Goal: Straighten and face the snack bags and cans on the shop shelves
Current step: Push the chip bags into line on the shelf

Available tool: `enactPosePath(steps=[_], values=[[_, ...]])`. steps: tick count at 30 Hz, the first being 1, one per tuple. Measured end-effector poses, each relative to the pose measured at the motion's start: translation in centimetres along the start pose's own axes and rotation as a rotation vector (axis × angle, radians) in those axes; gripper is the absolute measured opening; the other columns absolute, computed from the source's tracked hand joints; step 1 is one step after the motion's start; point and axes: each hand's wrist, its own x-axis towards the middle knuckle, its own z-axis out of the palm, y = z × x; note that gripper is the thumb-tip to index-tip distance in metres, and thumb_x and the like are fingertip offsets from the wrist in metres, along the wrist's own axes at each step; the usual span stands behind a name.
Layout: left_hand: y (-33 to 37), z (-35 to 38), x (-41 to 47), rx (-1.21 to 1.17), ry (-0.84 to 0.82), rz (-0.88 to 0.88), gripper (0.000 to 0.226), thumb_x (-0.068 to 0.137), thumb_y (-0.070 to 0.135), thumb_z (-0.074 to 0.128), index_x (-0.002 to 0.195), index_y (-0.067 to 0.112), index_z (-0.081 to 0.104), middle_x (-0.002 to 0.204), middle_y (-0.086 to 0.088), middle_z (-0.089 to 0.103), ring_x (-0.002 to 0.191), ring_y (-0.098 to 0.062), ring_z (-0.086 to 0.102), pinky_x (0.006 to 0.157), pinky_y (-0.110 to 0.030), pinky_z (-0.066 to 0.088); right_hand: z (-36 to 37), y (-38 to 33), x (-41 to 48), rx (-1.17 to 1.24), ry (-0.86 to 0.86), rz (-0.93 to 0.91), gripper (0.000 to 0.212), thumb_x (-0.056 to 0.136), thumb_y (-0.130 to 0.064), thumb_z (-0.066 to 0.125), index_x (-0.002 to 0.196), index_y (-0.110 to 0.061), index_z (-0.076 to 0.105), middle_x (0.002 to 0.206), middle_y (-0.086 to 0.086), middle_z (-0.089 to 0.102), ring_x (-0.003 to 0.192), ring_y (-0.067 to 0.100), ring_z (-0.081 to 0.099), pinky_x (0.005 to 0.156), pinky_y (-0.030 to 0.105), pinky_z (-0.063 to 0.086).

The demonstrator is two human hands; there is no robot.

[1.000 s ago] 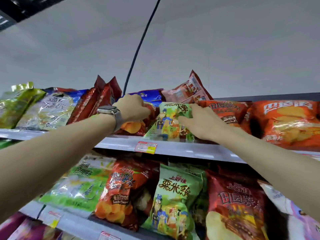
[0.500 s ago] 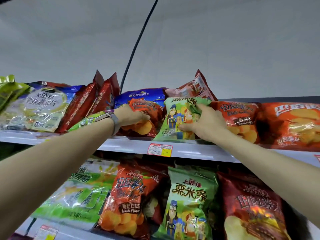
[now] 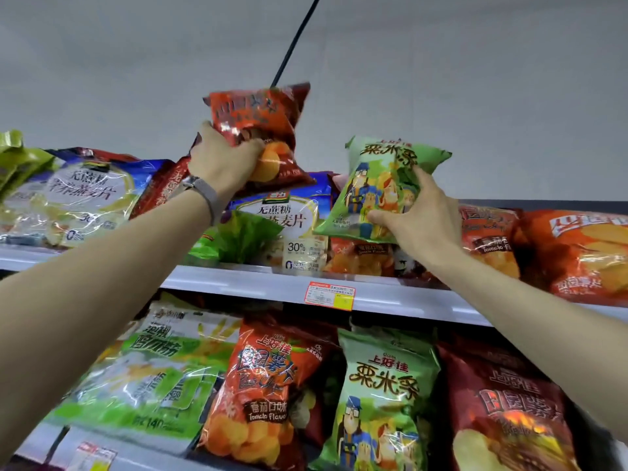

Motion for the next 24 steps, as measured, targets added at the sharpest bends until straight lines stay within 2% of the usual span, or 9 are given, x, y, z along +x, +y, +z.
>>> enactPosePath(steps=[2, 6, 9, 13, 15, 18, 22, 24], values=[[0.6, -1.5, 0.6, -0.079, 0.051, 0.040, 0.067, 0.082, 0.047, 0.076, 0.136, 0.020, 0.048, 0.117, 0.004, 0.062, 0.108, -0.023, 0.063, 0.100, -0.035, 0.050, 1.8, -1.1, -0.5, -0.018, -0.072, 0.008, 0.111, 0.067, -0.059, 0.091, 0.159, -0.026, 0.038, 0.145, 0.004, 0.061, 0.134, 0.031, 0.056, 0.109, 0.043, 0.046], [1.3, -3.7, 0.4, -0.106, 0.038, 0.074, 0.066, 0.090, 0.041, 0.076, 0.142, 0.018, 0.043, 0.116, 0.007, 0.059, 0.104, -0.015, 0.060, 0.091, -0.026, 0.045, 5.9, -3.9, -2.2, -0.044, -0.220, 0.012, 0.103, 0.070, -0.058, 0.090, 0.153, -0.022, 0.041, 0.138, 0.011, 0.064, 0.128, 0.037, 0.060, 0.098, 0.043, 0.051], [1.4, -3.9, -0.3, -0.107, -0.023, 0.102, 0.069, 0.089, 0.040, 0.077, 0.142, 0.019, 0.040, 0.118, 0.005, 0.061, 0.106, -0.017, 0.063, 0.094, -0.031, 0.050, 8.6, -5.9, -3.3, -0.061, -0.311, 0.018, 0.094, 0.075, -0.058, 0.087, 0.148, -0.017, 0.043, 0.131, 0.014, 0.065, 0.124, 0.040, 0.060, 0.094, 0.044, 0.051], [1.9, -3.1, -2.0, -0.033, -0.094, 0.112, 0.065, 0.089, 0.048, 0.074, 0.138, 0.024, 0.040, 0.119, 0.005, 0.064, 0.110, -0.023, 0.066, 0.097, -0.035, 0.052, 10.8, -8.0, -4.2, -0.113, -0.469, 0.030, 0.086, 0.083, -0.062, 0.079, 0.143, -0.010, 0.045, 0.136, 0.016, 0.061, 0.127, 0.041, 0.059, 0.095, 0.044, 0.050], [2.0, -2.4, -3.0, 0.017, -0.128, 0.126, 0.067, 0.091, 0.049, 0.073, 0.143, 0.025, 0.038, 0.117, 0.008, 0.061, 0.108, -0.020, 0.064, 0.092, -0.031, 0.048, 10.8, -8.4, -4.3, -0.165, -0.548, 0.012, 0.089, 0.088, -0.067, 0.070, 0.150, -0.011, 0.037, 0.142, 0.014, 0.058, 0.130, 0.039, 0.057, 0.098, 0.044, 0.050], [2.2, -0.6, -4.8, 0.058, -0.201, 0.132, 0.082, 0.093, 0.047, 0.072, 0.157, 0.024, 0.026, 0.122, 0.002, 0.059, 0.106, -0.019, 0.057, 0.089, -0.026, 0.039, 9.8, -8.1, -4.5, -0.265, -0.645, -0.057, 0.099, 0.090, -0.077, 0.056, 0.162, -0.017, 0.022, 0.151, 0.008, 0.054, 0.134, 0.035, 0.055, 0.100, 0.043, 0.048], [2.8, 2.6, -7.1, 0.032, -0.298, 0.123, 0.082, 0.095, 0.047, 0.071, 0.158, 0.025, 0.023, 0.120, 0.003, 0.058, 0.106, -0.020, 0.058, 0.093, -0.030, 0.044, 6.7, -6.0, -4.9, -0.327, -0.673, -0.056, 0.092, 0.085, -0.084, 0.052, 0.151, -0.020, 0.044, 0.148, 0.005, 0.056, 0.131, 0.032, 0.057, 0.098, 0.043, 0.051], [3.0, 4.4, -8.0, 0.004, -0.329, 0.119, 0.081, 0.095, 0.048, 0.071, 0.156, 0.026, 0.023, 0.119, 0.003, 0.062, 0.107, -0.022, 0.062, 0.093, -0.034, 0.048, 4.2, -4.3, -4.7, -0.344, -0.645, 0.002, 0.082, 0.082, -0.084, 0.056, 0.128, -0.016, 0.058, 0.130, 0.006, 0.062, 0.119, 0.032, 0.061, 0.092, 0.042, 0.052]])
